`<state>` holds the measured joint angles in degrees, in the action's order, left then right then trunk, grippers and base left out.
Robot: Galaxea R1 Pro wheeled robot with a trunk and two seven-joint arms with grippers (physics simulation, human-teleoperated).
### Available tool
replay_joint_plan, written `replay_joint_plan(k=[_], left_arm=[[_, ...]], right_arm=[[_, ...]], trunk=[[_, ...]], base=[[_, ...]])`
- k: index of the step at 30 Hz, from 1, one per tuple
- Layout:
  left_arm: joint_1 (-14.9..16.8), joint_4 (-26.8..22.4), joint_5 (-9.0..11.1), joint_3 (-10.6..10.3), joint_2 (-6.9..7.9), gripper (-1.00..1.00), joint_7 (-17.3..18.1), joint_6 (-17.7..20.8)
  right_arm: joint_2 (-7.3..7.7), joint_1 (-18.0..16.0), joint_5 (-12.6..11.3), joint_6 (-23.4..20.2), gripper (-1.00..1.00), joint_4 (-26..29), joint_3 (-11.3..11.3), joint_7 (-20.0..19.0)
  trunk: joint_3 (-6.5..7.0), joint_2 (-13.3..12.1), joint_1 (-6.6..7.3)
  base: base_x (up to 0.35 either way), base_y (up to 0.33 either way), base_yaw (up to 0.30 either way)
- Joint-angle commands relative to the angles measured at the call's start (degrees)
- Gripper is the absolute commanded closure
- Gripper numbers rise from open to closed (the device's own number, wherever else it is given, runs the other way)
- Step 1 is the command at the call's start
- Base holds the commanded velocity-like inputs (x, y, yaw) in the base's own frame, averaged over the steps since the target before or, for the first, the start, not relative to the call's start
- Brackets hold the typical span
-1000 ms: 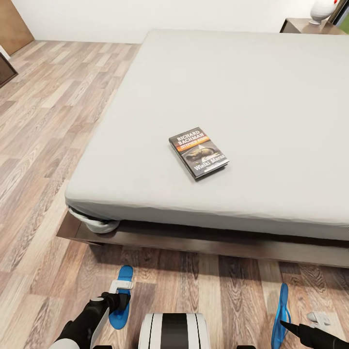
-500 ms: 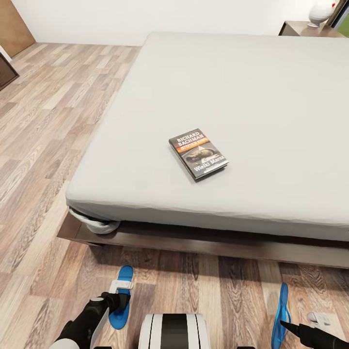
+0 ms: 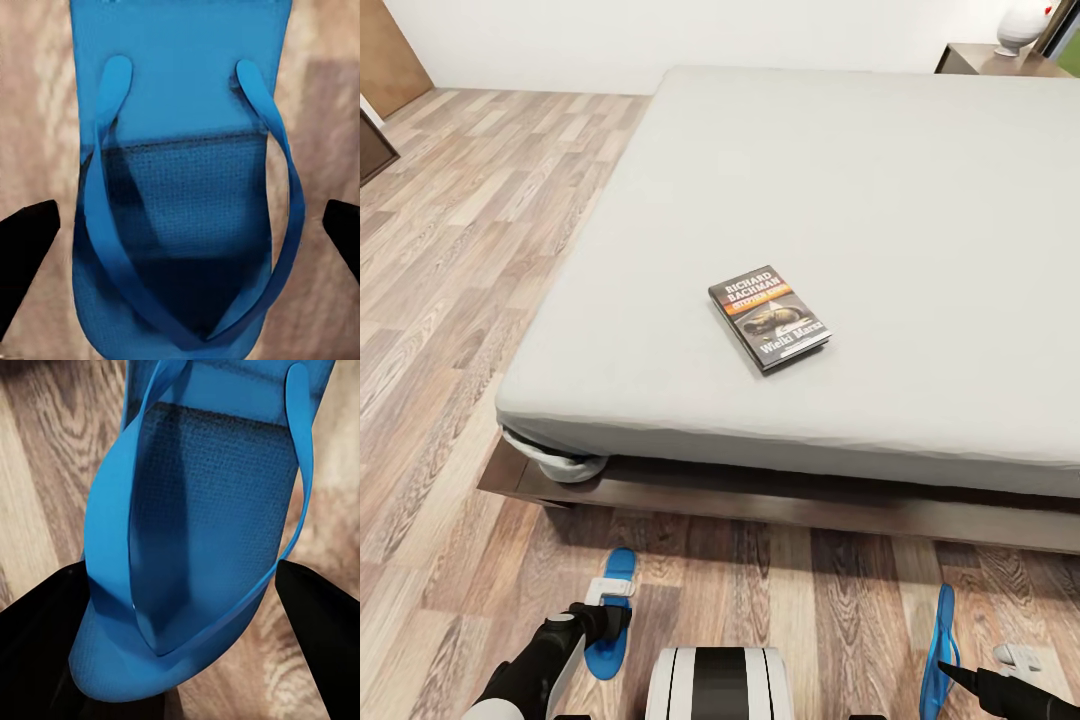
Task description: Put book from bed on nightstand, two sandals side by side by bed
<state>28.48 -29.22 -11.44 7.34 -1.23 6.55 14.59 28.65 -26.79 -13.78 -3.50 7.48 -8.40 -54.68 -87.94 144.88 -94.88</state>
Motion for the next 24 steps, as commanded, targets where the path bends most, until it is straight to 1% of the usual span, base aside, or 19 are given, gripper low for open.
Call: replay_joint_plan(k=[1, 19, 24], left_arm=[[0.00, -0.13, -0.60, 0.48, -0.09, -1.00, 0.49, 0.31], [0.00, -0.22, -0.60, 0.48, -0.06, -1.00, 0.42, 0.34], [0.00, -0.20, -0.60, 0.48, -0.08, -1.00, 0.40, 0.35]], right_arm=[[0.00, -0.02, 0.07, -0.37, 1.00, -0.01, -0.39, -0.25], [0.00, -0.02, 0.07, -0.37, 1.00, -0.01, -0.39, -0.25], [0.00, -0.02, 0.07, -0.37, 1.00, -0.01, -0.39, -0.25]], trunk=[[-0.03, 0.01, 0.01], [-0.03, 0.01, 0.01], [1.07, -0.05, 0.14]], base=[[0.000, 0.000, 0.000], [0.000, 0.000, 0.000], [0.000, 0.000, 0.000]])
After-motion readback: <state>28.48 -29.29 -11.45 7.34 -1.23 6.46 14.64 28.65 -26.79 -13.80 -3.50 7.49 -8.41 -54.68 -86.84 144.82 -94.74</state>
